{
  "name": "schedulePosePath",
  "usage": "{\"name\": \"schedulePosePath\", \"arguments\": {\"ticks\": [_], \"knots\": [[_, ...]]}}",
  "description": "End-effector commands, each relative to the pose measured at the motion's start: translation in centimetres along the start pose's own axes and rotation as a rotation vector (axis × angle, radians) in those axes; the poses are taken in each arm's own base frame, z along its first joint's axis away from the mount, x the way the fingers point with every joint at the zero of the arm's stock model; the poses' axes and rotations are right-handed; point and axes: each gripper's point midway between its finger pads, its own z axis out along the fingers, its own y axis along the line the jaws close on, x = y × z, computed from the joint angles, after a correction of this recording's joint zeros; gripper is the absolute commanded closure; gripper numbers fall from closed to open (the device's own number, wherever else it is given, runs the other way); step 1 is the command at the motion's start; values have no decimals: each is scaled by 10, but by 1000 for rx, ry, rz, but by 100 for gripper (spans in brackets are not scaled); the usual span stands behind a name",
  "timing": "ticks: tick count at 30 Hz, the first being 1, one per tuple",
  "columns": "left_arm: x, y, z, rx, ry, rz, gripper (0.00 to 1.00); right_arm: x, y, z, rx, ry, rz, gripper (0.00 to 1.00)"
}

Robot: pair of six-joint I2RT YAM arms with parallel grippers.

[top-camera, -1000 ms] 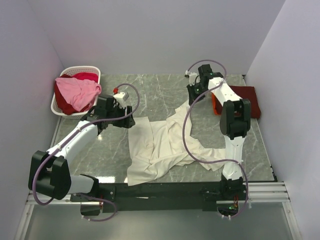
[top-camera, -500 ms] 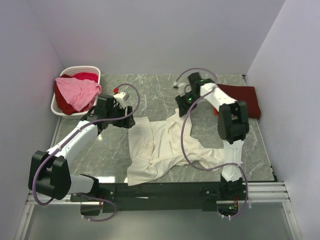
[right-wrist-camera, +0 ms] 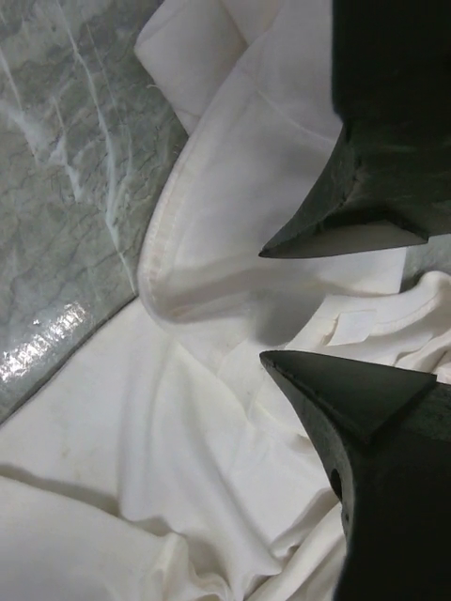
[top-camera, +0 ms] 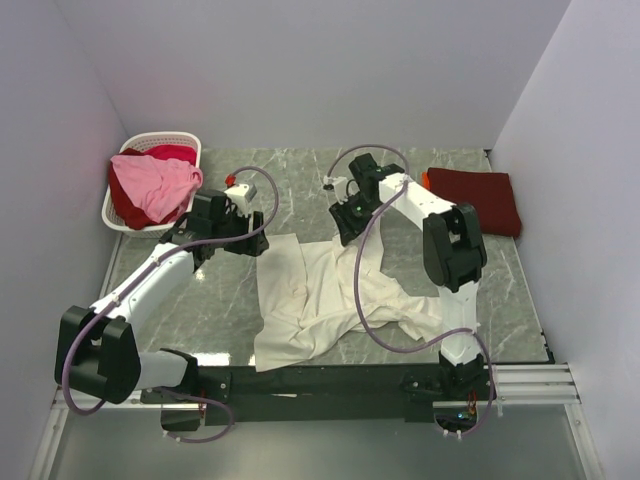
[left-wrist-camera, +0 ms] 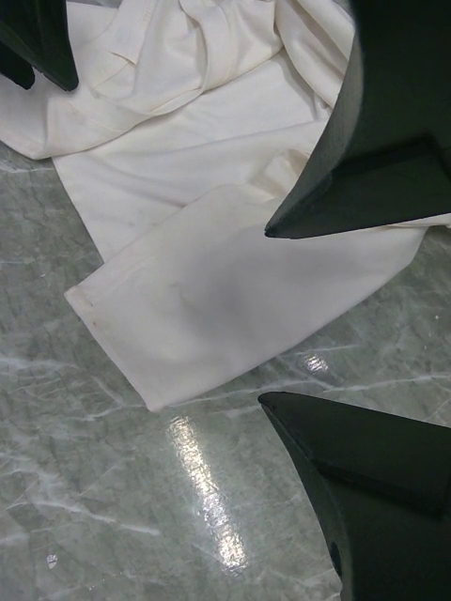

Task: Fold and stack the t-shirts
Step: Flatten the tshirt out

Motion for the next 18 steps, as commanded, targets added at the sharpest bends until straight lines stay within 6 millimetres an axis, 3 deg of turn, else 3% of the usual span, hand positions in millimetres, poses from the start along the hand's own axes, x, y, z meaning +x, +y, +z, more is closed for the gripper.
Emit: {"name": "schedulePosePath", "arguments": {"ticks": [1,2,7,10,12,14,16,17,18], "knots": [[-9,-2,-4,3,-43,28,28,-13,-5,-3,45,-17,9,52],[-10,-2,-5,5,-47,29,28,-11,-5,-1,41,-10,12,59],[-9,-2,-5,6,-43,31,28,-5,2,-5,9,-1,14,72],[-10,-2,-5,3,-46,32,28,-1,-4,-12,28,2,22,100],[-10,-2,-6,2,-49,34,28,1,-14,-27,75,-18,32,100],[-11,-2,-7,0,-52,36,28,1,-44,-63,174,-94,70,100],[-10,-3,-7,6,-51,37,28,11,-66,-85,243,-119,99,100],[-11,-5,-7,14,-53,36,28,21,-88,-111,300,-152,145,100],[-10,-6,-6,18,-51,38,28,31,-96,-119,318,-150,166,100]]}}
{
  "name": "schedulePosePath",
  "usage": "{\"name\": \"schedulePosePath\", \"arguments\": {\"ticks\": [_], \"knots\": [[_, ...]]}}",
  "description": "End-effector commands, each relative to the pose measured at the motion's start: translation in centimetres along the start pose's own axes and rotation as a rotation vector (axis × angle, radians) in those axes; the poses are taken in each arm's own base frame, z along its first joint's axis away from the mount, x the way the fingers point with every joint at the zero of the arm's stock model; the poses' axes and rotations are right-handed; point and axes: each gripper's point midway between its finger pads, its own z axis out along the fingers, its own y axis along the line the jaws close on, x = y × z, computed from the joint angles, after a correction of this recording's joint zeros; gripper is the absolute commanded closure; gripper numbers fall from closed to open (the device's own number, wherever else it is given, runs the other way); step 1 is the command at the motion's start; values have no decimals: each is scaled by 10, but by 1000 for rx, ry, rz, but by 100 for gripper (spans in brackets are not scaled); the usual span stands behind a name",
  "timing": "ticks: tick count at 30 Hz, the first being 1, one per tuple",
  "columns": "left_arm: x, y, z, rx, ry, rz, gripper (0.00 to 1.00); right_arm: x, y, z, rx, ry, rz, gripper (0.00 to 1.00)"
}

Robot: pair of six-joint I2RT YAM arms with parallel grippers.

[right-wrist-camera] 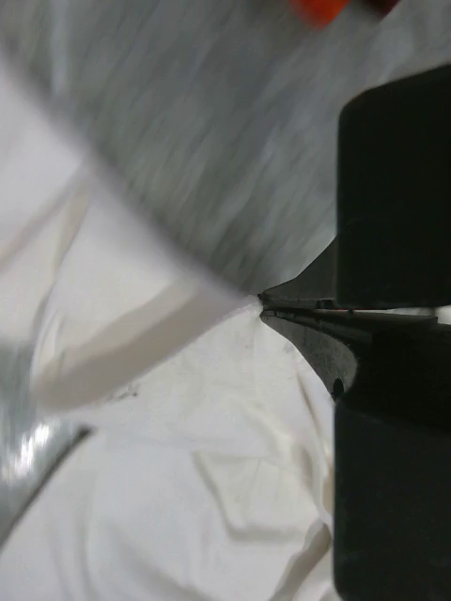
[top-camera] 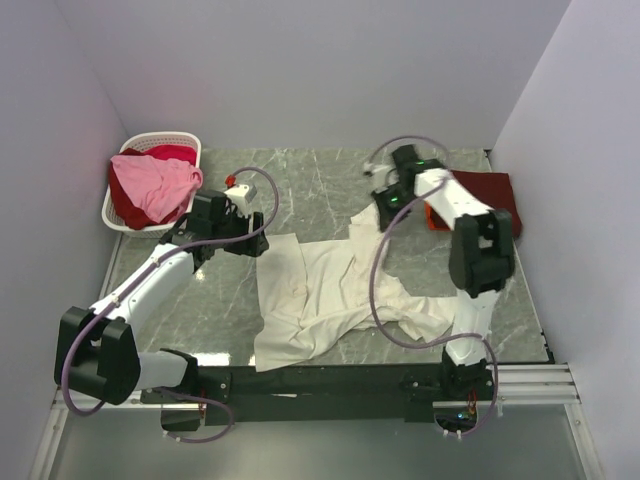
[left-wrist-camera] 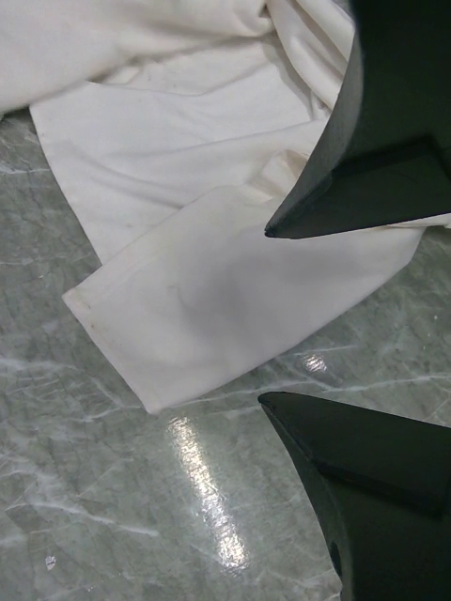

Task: Fold and stack the t-shirts
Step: Flatten the tshirt out

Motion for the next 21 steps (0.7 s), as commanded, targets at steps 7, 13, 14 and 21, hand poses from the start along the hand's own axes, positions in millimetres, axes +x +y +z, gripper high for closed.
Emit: {"name": "schedulePosePath", "arguments": {"ticks": [7,13,14,21], "knots": [[-12,-18,-3,88,-50,23,28,51,-121,-104,304,-126,160,100],[-13,-29,10,149,-22,-61,29,78,-138,-98,333,-83,207,100],[-19,-30,10,153,-27,-86,29,80,-140,-97,334,-80,212,100],[-19,-22,43,109,77,-206,33,102,-147,-86,331,-37,235,100]]}}
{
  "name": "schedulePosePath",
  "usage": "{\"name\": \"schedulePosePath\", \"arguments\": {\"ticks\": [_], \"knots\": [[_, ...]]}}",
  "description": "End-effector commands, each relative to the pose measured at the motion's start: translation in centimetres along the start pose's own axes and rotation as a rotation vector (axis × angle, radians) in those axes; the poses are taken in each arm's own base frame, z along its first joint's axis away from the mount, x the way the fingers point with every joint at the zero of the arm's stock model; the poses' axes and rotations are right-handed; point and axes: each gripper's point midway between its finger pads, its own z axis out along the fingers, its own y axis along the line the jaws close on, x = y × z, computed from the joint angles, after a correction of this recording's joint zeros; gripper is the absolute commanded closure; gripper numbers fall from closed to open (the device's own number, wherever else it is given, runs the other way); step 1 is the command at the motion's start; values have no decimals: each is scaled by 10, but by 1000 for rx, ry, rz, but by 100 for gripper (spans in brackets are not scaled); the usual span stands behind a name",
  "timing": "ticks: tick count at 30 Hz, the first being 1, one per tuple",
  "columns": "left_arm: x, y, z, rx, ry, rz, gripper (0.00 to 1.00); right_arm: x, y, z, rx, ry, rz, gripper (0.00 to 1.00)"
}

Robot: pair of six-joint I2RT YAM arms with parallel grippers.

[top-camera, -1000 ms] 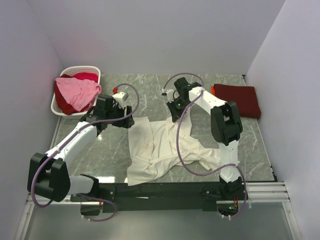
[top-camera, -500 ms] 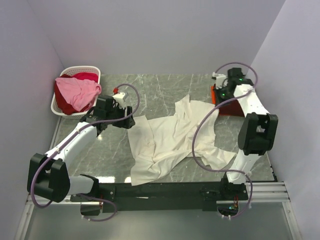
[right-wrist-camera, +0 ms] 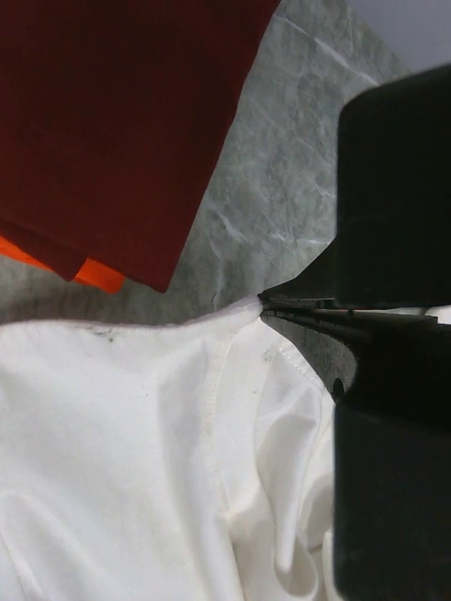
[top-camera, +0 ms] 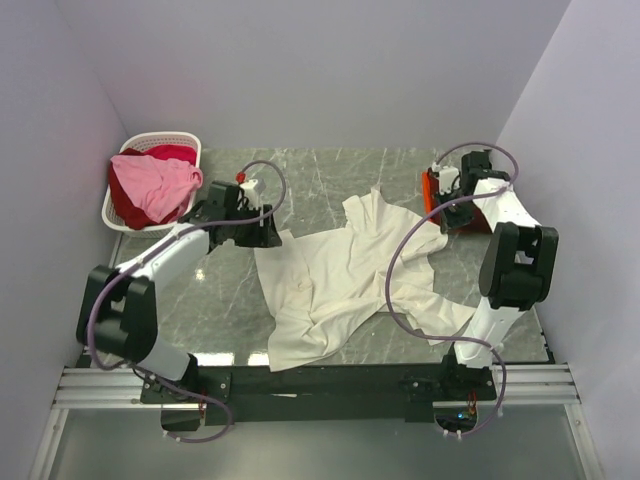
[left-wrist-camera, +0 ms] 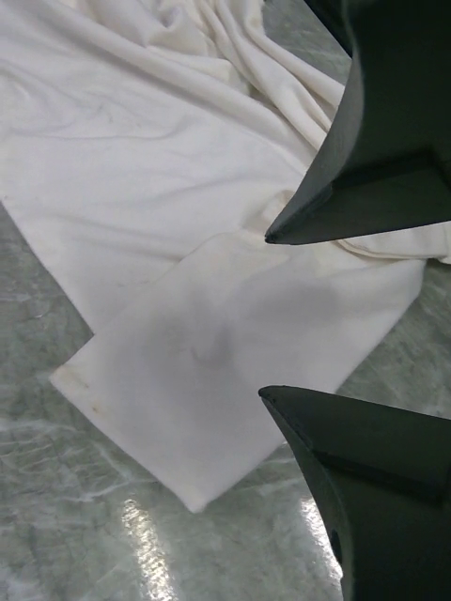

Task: Fold and stack the t-shirts
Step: Flatten the tshirt out

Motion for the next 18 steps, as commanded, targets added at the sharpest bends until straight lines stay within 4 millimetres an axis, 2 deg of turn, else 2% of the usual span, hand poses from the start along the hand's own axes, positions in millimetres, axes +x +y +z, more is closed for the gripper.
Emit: {"name": "schedulePosePath", "arguments": {"ticks": [1,3,7,8,9,11,12,14,15,18], "knots": [[-22,-6,10,3,-10,-69,33,7,-12,6,36,5,-15,100],[-20,-3,21,-9,14,-88,36,19,-16,7,42,16,-2,100],[-21,-21,38,-13,37,-48,36,33,-18,8,25,8,7,100],[-30,-26,39,-20,30,-41,36,36,-18,8,19,8,11,100],[-27,-15,52,-83,44,-55,36,40,-15,10,1,9,19,100],[-28,-12,67,-167,82,-91,40,41,-13,10,-10,4,20,100],[-30,2,72,-266,72,-103,40,43,-10,11,-24,1,21,100],[-24,4,84,-342,110,-120,43,42,-8,12,-33,-8,22,100],[-25,16,85,-434,91,-116,43,40,-7,12,-37,-13,25,100],[-23,30,85,-584,78,-128,43,39,-5,12,-51,-24,22,100]]}}
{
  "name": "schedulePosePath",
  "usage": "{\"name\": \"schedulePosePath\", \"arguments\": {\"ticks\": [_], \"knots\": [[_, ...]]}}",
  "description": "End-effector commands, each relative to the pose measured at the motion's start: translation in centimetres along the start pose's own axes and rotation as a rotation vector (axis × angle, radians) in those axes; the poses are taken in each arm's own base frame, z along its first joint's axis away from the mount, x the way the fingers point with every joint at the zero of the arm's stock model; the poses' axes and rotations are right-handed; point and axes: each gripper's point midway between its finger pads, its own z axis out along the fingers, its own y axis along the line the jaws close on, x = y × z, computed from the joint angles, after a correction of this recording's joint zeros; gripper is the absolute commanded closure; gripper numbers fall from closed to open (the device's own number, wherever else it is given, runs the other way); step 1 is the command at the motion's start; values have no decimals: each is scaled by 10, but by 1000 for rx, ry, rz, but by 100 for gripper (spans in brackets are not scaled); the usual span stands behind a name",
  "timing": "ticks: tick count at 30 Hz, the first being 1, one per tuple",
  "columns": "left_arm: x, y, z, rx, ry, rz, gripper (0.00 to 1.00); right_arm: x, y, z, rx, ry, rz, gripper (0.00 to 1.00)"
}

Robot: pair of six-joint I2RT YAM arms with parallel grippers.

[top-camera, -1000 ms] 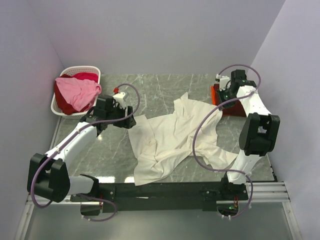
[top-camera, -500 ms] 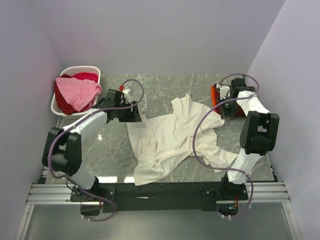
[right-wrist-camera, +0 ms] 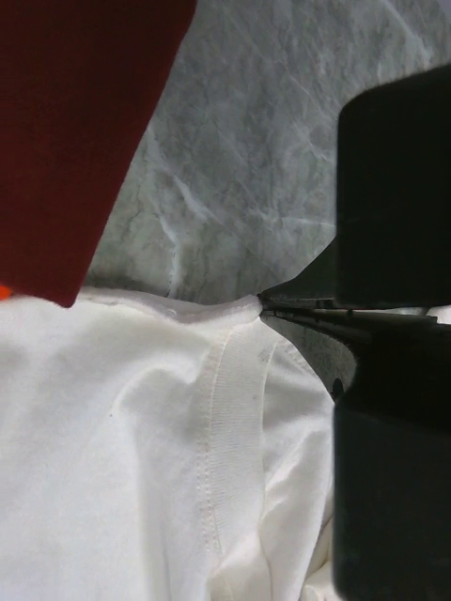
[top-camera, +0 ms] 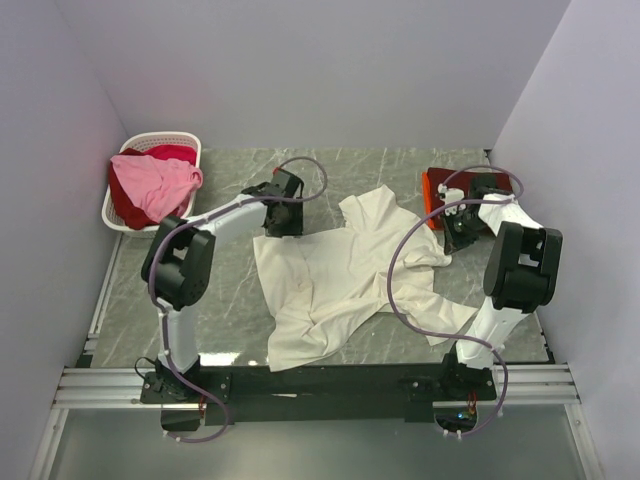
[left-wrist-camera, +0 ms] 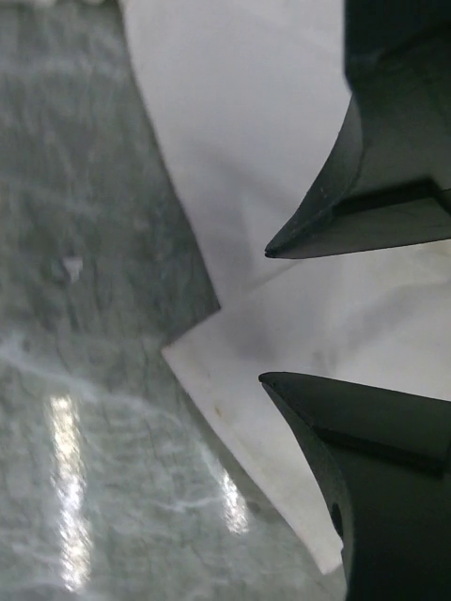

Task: Fold and stack the t-shirts
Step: Flatten the tshirt out

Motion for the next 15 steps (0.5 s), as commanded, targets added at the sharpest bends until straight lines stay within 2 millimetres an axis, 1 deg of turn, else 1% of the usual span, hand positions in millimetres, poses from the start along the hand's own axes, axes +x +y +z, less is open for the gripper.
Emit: {"name": "schedulePosePath", "arguments": {"ticks": [1,3,6,10,12,15], "knots": [[-7,40,-5,-291,-51,-62,43,-19,2,-15,0,-95,-30,100],[-9,43,-6,-314,-62,-76,42,-21,3,-14,-5,-100,-36,100],[-5,42,-5,-314,-50,-97,42,-21,3,-13,-8,-103,-35,100],[7,36,3,-293,-6,-113,42,-23,3,-12,-17,-109,-36,100],[8,30,3,-283,-5,-110,42,-24,4,-12,-22,-112,-34,100],[4,22,-1,-264,-16,-112,41,-25,4,-12,-24,-111,-36,100]]}}
